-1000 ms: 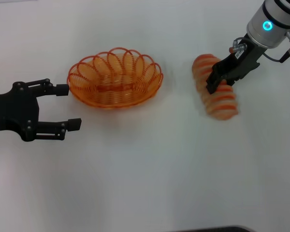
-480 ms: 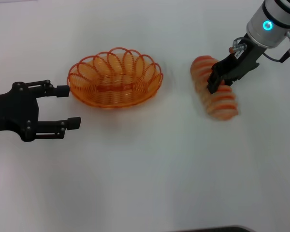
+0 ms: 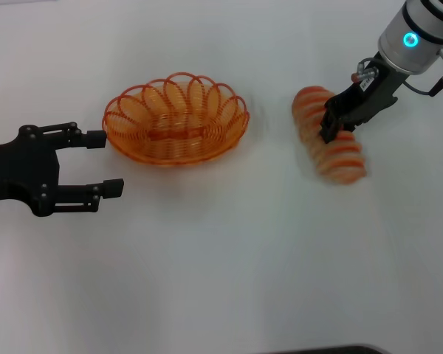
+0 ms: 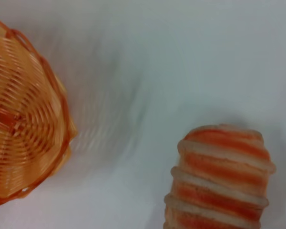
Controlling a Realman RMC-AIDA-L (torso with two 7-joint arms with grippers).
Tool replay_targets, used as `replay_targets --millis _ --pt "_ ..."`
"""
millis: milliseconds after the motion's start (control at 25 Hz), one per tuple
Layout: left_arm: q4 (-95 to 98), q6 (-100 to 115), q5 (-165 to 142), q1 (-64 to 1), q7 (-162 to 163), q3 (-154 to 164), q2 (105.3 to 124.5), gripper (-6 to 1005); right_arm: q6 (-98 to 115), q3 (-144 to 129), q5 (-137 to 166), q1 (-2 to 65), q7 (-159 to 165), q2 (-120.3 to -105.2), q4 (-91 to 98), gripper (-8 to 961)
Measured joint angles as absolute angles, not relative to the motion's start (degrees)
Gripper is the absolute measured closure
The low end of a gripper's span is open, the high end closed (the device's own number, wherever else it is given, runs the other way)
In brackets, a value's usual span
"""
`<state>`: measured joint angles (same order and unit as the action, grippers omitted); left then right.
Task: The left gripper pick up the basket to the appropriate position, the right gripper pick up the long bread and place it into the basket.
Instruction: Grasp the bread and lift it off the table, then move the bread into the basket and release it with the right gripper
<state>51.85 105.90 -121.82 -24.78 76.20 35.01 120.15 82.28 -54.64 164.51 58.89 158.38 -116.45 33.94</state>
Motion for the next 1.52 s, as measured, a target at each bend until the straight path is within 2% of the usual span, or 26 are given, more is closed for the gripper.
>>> replay_targets --millis 320,880,1200,1520 --pt "51.9 105.9 -121.8 -24.8 76.2 35.1 120.15 188 83.5 -54.7 164.5 58.5 158.2 -116.45 35.3 635" --pt "51.9 106.0 -121.8 -24.8 76.3 34.9 120.05 189 85.5 -54.2 164.4 56.0 157.7 -116.05 41.6 769" --pt "51.9 106.0 -121.8 -24.8 76.4 35.1 120.06 188 86.1 -51.6 164.5 53.6 157.2 -114.72 47.0 775" --pt "51.9 106.0 -121.8 -24.8 76.6 35.2 120.15 188 85.8 -45.9 164.8 53.8 153.6 -114.22 50.1 776"
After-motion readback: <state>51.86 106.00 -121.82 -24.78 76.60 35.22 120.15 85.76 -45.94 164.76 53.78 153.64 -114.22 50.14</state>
